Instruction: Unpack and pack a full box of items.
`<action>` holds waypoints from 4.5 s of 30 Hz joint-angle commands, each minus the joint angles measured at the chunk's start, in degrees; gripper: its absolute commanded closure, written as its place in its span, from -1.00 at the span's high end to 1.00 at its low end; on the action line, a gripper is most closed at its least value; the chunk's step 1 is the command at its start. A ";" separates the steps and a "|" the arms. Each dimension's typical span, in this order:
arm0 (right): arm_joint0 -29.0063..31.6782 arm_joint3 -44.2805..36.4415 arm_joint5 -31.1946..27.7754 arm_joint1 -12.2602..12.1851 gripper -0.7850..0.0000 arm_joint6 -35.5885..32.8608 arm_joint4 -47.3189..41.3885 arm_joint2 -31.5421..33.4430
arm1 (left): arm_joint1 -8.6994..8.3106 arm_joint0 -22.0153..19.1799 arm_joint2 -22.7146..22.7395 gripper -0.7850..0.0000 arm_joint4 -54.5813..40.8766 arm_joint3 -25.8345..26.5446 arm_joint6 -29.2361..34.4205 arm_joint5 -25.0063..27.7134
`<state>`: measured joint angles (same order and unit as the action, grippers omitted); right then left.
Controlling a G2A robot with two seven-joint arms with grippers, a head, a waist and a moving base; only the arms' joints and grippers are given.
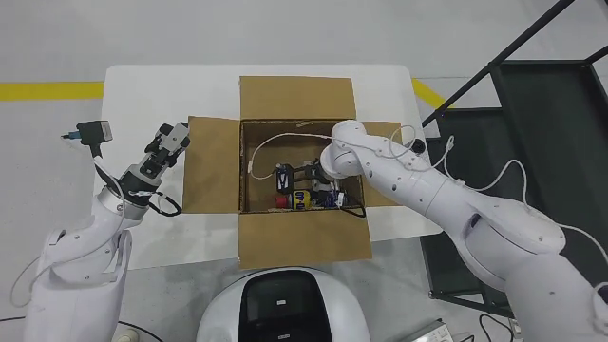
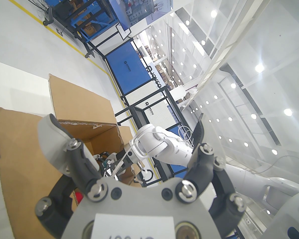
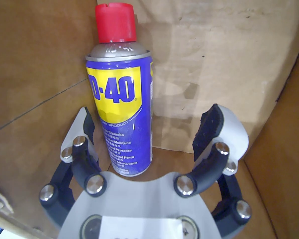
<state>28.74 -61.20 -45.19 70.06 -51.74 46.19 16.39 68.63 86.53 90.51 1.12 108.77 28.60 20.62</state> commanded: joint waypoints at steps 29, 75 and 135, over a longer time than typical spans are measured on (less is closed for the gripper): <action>-1.78 8.89 -5.21 4.96 -1.00 4.58 3.21 0.05 | 0.00 0.00 0.00 1.00 0.00 0.00 -0.01 0.00; 33.97 -27.75 -11.27 -18.13 -1.00 53.77 16.61 45.37 | 0.00 0.00 0.00 1.00 0.00 0.00 -0.01 0.00; 67.79 -10.90 5.73 -20.92 -1.00 116.56 30.94 68.79 | 0.00 0.00 0.00 1.00 0.00 0.00 -0.01 0.00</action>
<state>96.53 -72.09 -39.46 49.14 64.82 77.11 85.17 68.63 86.53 90.51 1.12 108.77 28.60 20.62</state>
